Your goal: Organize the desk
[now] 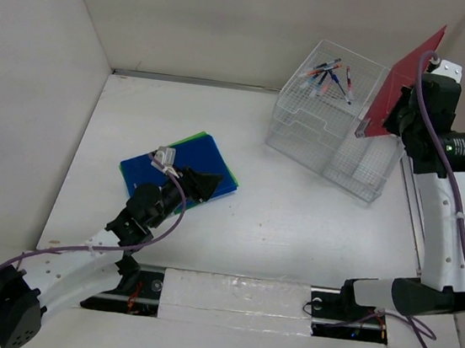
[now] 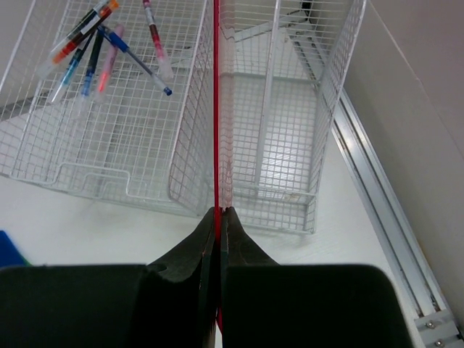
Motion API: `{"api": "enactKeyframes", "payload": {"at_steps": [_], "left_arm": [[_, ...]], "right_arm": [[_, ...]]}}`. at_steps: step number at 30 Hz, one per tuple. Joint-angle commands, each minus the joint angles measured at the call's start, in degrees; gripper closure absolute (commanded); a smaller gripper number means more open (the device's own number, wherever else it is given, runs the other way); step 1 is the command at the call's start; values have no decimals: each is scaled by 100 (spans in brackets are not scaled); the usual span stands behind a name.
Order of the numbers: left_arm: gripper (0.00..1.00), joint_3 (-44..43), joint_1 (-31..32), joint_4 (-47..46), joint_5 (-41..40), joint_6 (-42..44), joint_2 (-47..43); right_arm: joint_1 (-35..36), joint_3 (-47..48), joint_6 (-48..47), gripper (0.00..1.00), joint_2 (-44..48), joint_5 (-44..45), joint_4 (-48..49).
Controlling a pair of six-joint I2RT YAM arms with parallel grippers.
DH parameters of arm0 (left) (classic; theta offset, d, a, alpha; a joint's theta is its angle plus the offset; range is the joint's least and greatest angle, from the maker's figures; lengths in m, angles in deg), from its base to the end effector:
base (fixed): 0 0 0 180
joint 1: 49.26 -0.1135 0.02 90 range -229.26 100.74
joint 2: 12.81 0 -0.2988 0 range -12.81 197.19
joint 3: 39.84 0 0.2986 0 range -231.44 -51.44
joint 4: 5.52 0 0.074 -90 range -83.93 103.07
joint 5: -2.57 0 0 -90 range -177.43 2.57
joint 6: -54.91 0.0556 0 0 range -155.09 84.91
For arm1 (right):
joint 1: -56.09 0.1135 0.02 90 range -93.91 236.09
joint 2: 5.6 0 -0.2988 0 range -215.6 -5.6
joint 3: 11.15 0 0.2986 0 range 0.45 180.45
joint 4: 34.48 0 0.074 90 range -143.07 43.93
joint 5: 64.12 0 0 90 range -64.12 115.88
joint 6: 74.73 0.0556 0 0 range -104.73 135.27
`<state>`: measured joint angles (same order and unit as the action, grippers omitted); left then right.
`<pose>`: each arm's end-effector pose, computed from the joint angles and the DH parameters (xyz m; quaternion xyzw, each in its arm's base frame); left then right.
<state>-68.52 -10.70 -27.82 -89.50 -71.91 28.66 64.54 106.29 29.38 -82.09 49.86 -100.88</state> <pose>0.1694 -0.1325 0.2667 -0.0040 0.6461 -0.4574 0.6110 0.2886 0.0200 0.5461 0.1516 0.8206 -0.0701 0.5466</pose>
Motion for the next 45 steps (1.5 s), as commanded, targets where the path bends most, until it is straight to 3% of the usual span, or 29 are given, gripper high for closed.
{"api": "enactKeyframes", "payload": {"at_steps": [1,12,20,36,45], "left_arm": [[49,109,28,-355,-57,96,-25],[49,135,28,-425,-66,78,18],[49,144,28,-513,57,26,80],[49,161,28,-540,136,8,27],[49,161,28,-531,66,43,-8]], "right_arm": [[-159,-55,-84,100,3,-403,769],[-414,-265,162,100,-270,-729,700],[-414,-872,364,100,661,-782,744],[-230,-1689,558,100,952,-676,866],[-527,-1392,549,100,618,-746,1104]]}}
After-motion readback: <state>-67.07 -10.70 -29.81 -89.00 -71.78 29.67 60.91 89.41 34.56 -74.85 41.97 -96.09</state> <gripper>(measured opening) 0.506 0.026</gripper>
